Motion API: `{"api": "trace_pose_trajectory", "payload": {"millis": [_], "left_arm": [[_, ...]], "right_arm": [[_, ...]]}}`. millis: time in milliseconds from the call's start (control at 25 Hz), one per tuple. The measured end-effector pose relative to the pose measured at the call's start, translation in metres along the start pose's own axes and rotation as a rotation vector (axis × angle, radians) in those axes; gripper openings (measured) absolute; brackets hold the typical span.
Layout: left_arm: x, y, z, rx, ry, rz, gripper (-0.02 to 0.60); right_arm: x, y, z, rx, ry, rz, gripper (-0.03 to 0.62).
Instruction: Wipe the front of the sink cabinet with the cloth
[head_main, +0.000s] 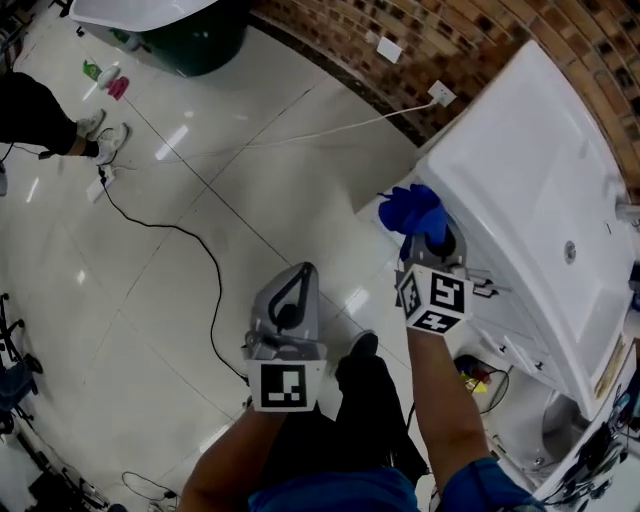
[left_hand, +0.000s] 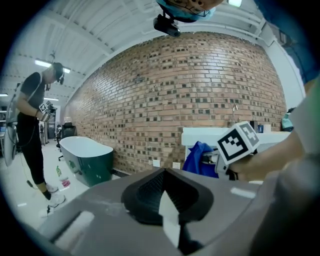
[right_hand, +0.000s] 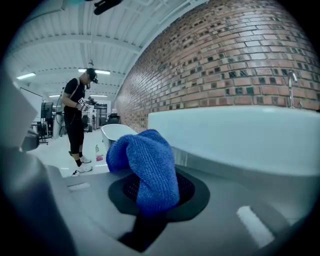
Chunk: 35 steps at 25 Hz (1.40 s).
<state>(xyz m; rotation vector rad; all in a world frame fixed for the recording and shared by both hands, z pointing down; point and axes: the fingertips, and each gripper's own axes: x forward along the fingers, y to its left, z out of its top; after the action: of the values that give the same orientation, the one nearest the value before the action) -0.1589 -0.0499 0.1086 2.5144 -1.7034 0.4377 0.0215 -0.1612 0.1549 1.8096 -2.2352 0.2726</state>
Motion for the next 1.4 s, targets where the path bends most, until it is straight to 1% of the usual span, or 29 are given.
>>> {"api": "trace_pose_trajectory", "payload": {"millis": [120, 280, 400, 480, 600, 760, 920, 1000, 1120, 1200, 1320, 1400], "left_arm": [[0.008, 0.002, -0.026, -0.041, 0.000, 0.019, 0.003], [0.013, -0.003, -0.043, -0.026, 0.002, 0.003, 0.005], [0.010, -0.008, -0.044, -0.010, 0.011, -0.031, 0.003], [0.008, -0.014, -0.042, -0.015, 0.023, -0.055, 0.005], [0.010, -0.033, -0.034, -0.004, 0.036, -0.110, 0.003], [0.021, -0.075, -0.018, 0.006, 0.034, -0.211, 0.005], [0.033, -0.129, -0.005, 0.029, 0.022, -0.346, 0.003], [0.037, -0.156, 0.000, 0.035, 0.022, -0.401, 0.003], [0.042, -0.202, 0.007, 0.066, 0.016, -0.476, 0.003], [0.043, -0.234, 0.008, 0.073, 0.022, -0.524, 0.003], [0.044, -0.276, 0.010, 0.070, 0.019, -0.578, 0.005], [0.045, -0.300, 0.010, 0.091, 0.019, -0.610, 0.003]], "right_arm": [[0.021, -0.009, -0.011, -0.013, -0.010, -0.041, 0.067], [0.030, -0.020, -0.023, -0.011, -0.022, -0.087, 0.067], [0.018, -0.030, -0.022, 0.006, -0.029, -0.129, 0.067], [0.007, -0.036, -0.020, 0.012, -0.028, -0.150, 0.067], [-0.016, -0.054, -0.019, 0.023, -0.015, -0.190, 0.067], [-0.060, -0.100, -0.026, 0.039, 0.009, -0.280, 0.067], [-0.117, -0.153, -0.043, 0.056, 0.038, -0.402, 0.067], [-0.143, -0.177, -0.051, 0.058, 0.051, -0.449, 0.069], [-0.182, -0.214, -0.066, 0.071, 0.066, -0.512, 0.069], [-0.210, -0.239, -0.077, 0.084, 0.076, -0.558, 0.069], [-0.253, -0.277, -0.094, 0.105, 0.091, -0.628, 0.069], [-0.279, -0.302, -0.107, 0.120, 0.102, -0.676, 0.069]]}}
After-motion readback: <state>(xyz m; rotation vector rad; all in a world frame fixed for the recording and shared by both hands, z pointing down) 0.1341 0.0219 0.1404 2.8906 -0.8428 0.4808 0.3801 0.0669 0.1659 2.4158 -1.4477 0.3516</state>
